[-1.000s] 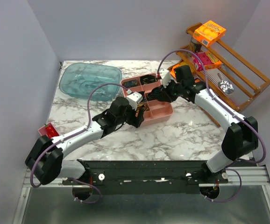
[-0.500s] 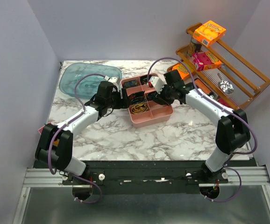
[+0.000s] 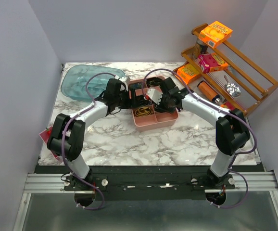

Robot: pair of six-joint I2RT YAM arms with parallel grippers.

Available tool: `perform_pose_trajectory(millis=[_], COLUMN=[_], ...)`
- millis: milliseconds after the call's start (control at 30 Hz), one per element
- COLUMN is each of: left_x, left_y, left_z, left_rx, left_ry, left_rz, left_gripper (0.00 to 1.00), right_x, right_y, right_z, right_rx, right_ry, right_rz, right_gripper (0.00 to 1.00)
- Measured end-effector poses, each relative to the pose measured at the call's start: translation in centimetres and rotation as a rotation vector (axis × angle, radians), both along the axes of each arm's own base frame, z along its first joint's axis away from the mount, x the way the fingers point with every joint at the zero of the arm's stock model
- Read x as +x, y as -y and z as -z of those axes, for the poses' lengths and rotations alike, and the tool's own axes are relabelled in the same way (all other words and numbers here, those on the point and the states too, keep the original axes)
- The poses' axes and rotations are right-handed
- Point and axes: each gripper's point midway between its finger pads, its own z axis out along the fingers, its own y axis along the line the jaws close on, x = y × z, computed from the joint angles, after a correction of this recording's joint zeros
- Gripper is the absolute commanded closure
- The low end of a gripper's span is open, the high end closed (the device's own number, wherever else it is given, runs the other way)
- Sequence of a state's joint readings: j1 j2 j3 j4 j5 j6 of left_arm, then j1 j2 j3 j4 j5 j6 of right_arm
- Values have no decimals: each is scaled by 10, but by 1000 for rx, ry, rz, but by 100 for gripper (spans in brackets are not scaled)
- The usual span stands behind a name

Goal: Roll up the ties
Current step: Place the tie in the storage box.

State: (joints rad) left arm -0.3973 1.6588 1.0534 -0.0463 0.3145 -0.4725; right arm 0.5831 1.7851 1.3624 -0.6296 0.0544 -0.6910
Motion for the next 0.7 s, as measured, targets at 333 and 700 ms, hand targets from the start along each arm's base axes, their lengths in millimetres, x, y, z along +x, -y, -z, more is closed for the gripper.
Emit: perform_pose_trajectory(millis=[333, 700], left_x=[40, 38], left_y=[21, 17], left_z=[-1, -14], left_rx=[-29, -9], left_ry=[10, 32], left_rz=[27, 37], left_gripper=[27, 26], right_x=[-17, -8], right_y=[0, 1], right_z=[1, 2], right_rx=[-48, -146], right_ry=[-33, -81], right_rz=[-45, -32], right_gripper=[99, 99])
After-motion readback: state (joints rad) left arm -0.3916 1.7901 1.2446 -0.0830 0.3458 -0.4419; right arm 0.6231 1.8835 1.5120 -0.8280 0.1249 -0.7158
